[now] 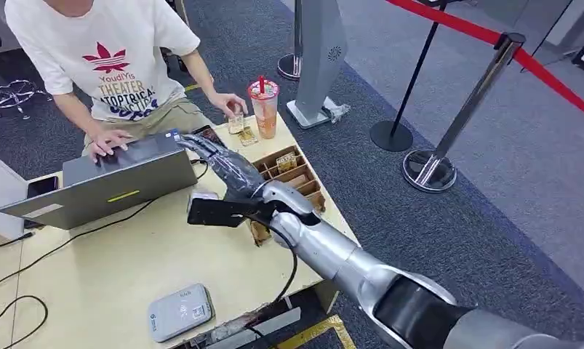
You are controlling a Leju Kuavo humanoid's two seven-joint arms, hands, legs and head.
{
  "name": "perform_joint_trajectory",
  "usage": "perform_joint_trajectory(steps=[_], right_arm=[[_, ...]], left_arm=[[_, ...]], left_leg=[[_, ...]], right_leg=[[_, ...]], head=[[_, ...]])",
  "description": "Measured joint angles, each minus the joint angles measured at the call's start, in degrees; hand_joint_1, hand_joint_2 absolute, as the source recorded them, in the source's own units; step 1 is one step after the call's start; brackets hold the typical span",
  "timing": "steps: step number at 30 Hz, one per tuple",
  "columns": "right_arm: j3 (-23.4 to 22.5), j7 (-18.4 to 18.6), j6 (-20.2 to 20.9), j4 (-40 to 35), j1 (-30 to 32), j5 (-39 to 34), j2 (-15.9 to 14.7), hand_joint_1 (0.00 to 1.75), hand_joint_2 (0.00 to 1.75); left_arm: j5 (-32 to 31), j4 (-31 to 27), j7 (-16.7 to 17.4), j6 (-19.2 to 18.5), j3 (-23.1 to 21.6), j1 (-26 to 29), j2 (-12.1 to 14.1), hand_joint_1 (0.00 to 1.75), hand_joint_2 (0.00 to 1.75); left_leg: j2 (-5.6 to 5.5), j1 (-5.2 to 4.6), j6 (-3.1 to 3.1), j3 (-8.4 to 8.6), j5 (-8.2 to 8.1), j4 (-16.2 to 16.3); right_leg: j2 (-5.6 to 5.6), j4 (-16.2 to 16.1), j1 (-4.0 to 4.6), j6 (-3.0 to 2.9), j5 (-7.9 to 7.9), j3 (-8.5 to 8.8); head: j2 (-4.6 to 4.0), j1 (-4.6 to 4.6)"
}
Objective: Pass the card to the sensor for recognition and then transmit it.
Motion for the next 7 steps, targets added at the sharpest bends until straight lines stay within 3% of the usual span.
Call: perform_joint_trajectory(steps=[7], right_arm=[[-4.4, -4.1, 0.2, -5.2, 9.8, -7.1, 3.5, 0.00, 1.75]], left_arm=[[0.0, 0.0, 0.1, 0.2, 0.0, 0.0, -0.2, 0.00, 0.00]], left_leg=[[0.01, 0.00, 0.00, 0.01, 0.00, 0.0]], right_leg=[[0.01, 0.0, 0.00, 0.00, 0.00, 0.00]], head=[[0.00, 0.00]])
